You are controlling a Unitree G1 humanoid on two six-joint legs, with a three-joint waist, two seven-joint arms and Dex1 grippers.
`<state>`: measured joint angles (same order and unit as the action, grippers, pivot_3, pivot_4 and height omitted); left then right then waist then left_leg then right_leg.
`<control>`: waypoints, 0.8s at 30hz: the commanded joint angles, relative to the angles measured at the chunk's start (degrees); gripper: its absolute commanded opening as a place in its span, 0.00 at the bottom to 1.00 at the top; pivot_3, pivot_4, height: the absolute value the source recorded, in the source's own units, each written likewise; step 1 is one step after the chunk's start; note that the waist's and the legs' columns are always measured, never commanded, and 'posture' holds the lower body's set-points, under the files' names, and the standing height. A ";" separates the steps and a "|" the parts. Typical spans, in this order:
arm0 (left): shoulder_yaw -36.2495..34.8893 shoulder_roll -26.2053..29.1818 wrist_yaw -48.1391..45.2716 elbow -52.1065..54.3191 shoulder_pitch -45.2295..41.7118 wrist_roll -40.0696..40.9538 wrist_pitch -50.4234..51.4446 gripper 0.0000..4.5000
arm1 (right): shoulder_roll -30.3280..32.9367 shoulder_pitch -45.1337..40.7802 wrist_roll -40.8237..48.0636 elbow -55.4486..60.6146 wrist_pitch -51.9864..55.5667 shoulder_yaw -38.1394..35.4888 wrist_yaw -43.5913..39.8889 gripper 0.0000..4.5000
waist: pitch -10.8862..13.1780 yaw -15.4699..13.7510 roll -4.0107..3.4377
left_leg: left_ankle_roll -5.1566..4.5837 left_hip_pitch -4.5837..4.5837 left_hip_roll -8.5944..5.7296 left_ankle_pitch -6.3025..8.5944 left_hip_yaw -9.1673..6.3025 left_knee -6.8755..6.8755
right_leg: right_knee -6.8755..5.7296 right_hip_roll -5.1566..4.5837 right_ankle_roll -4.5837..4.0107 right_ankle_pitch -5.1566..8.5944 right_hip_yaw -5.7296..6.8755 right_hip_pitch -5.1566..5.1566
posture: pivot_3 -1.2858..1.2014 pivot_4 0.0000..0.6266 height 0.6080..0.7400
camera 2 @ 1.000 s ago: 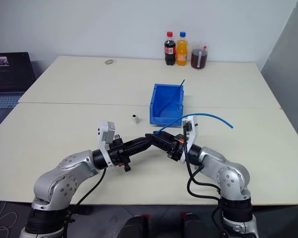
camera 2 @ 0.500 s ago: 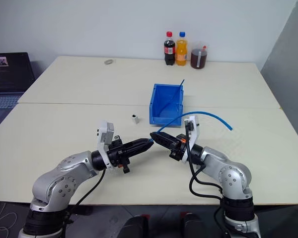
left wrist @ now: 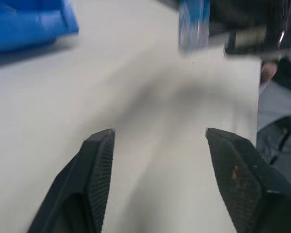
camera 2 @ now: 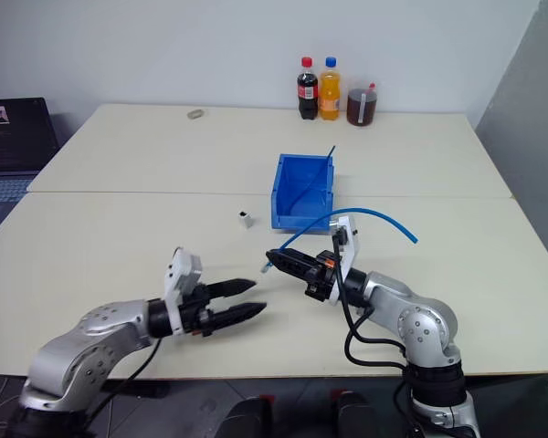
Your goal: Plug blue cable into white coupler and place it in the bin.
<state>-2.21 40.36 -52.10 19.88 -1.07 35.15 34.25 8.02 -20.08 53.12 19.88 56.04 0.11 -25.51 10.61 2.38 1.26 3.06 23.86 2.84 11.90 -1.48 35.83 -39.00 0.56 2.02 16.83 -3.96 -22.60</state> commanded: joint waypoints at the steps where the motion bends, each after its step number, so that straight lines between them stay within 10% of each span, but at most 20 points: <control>1: -2.49 1.68 0.52 -5.23 1.85 -7.80 -9.77 0.92 | 0.52 0.13 0.51 1.84 -1.54 0.25 -1.16 0.02 | 0.00 0.02 -0.01 | 0.00 0.02 0.00 0.00 0.01 -0.02 | 0.00 0.00 -0.01 0.00 0.00 -0.03 | 0.52 0.24 1.00; 7: -3.24 -2.56 13.47 -15.24 -5.71 -18.70 -17.96 1.00 | 1.35 0.31 0.13 1.82 -2.15 0.70 -1.41 0.02 | 0.00 -0.70 0.02 | 0.00 0.08 -0.01 0.00 0.00 -0.01 | -0.01 -0.02 0.01 0.00 0.02 -0.06 | 0.52 0.24 1.00; 24: 5.01 -7.45 9.35 -44.92 -35.92 -24.43 -11.61 1.00 | 0.88 -0.54 0.27 1.27 -3.51 0.55 -0.09 0.02 | -0.03 -0.46 0.08 | 0.00 0.25 -0.04 0.00 0.00 0.02 | -0.04 0.05 0.06 -0.04 0.05 -0.18 | 0.52 0.24 1.00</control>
<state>1.94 33.41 -42.21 -21.47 -33.68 12.87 25.18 9.26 -19.95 52.75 19.76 53.68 1.23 -25.76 10.59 1.91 1.33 3.06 24.15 2.80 11.90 -1.51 35.86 -39.04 0.62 2.07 16.79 -3.90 -22.79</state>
